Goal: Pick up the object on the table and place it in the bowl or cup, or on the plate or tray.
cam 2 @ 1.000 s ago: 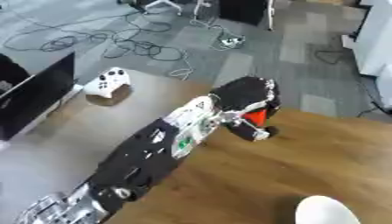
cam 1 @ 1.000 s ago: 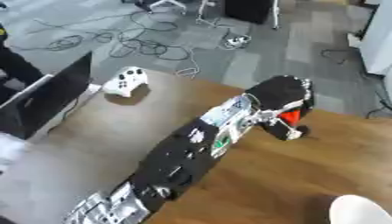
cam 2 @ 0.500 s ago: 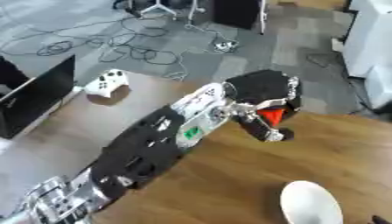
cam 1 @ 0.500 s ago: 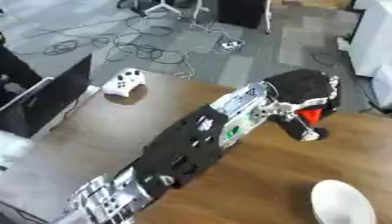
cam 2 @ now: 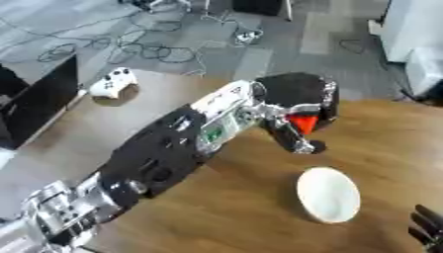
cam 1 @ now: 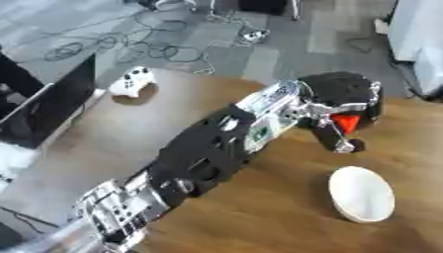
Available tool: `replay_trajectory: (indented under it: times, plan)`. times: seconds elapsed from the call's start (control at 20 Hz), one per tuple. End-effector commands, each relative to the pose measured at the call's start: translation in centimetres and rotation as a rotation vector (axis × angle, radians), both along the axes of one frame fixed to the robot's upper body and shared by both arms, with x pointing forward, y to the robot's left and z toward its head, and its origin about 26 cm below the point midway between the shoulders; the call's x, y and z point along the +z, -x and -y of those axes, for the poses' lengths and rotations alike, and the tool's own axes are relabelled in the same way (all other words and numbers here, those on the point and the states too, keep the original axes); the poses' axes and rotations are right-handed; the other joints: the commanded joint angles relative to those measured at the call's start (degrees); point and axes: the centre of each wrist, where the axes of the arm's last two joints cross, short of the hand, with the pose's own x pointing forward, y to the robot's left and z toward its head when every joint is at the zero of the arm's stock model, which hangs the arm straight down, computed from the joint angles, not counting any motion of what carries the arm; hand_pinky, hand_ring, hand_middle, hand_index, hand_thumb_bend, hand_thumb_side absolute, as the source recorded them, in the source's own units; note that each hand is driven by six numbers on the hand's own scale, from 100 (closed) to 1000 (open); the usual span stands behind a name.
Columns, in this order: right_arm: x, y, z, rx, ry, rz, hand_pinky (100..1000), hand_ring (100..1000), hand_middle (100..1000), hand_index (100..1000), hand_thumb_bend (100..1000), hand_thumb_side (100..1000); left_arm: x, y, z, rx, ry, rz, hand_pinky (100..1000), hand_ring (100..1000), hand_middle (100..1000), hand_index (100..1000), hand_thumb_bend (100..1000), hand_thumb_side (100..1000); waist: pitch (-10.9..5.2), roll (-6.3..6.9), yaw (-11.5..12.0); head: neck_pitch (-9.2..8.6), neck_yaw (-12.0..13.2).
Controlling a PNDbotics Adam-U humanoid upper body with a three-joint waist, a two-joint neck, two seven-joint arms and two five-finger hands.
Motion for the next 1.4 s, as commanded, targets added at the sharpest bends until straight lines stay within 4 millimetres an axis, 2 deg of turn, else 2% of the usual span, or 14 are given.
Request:
replay_trajectory:
  times: [0.05, 0.35, 0.65, 1.05, 1.1, 1.4]
  plan:
    - [0.5, -0.1, 0.9, -0.024, 0.028, 0.019, 925, 961, 947, 928, 100, 795, 0.5, 0.3, 0.7, -0.043, 0.003, 0.006, 100, 100, 100, 134, 302, 100, -0.81, -0.08, -0.41, 0.49, -0.79]
    - [0.6, 0.0, 1.0, -0.035, 0.030, 0.026, 926, 961, 948, 928, 100, 792, 0.4, 0.5, 1.0, -0.058, 0.006, -0.002, 100, 100, 100, 135, 298, 100, -0.44, -0.37, -1.97, -0.05, -0.93]
    - [0.5, 0.0, 0.9, -0.030, 0.033, 0.028, 926, 961, 948, 928, 100, 791, 0.0, 0.4, 0.9, -0.053, 0.006, -0.005, 100, 100, 100, 145, 287, 100, -0.10, -0.66, -2.47, -0.55, -1.33]
    - [0.4, 0.1, 1.1, -0.041, 0.037, 0.032, 926, 961, 948, 928, 100, 786, -0.7, 0.6, 1.2, -0.078, 0.039, -0.044, 100, 106, 100, 189, 320, 100, -0.03, -0.93, -2.61, 0.07, -2.04]
    - [0.4, 0.1, 1.1, -0.042, 0.037, 0.032, 926, 961, 948, 928, 100, 784, -0.8, 0.7, 1.3, -0.082, 0.046, -0.051, 100, 147, 100, 201, 334, 100, -0.04, -0.95, -2.65, 0.17, -2.20]
    - [0.4, 0.0, 1.2, -0.048, 0.040, 0.033, 927, 962, 949, 928, 100, 781, -1.1, 1.1, 2.1, -0.111, 0.062, -0.080, 100, 177, 124, 225, 352, 103, -0.07, -0.99, -2.90, 0.77, -3.37]
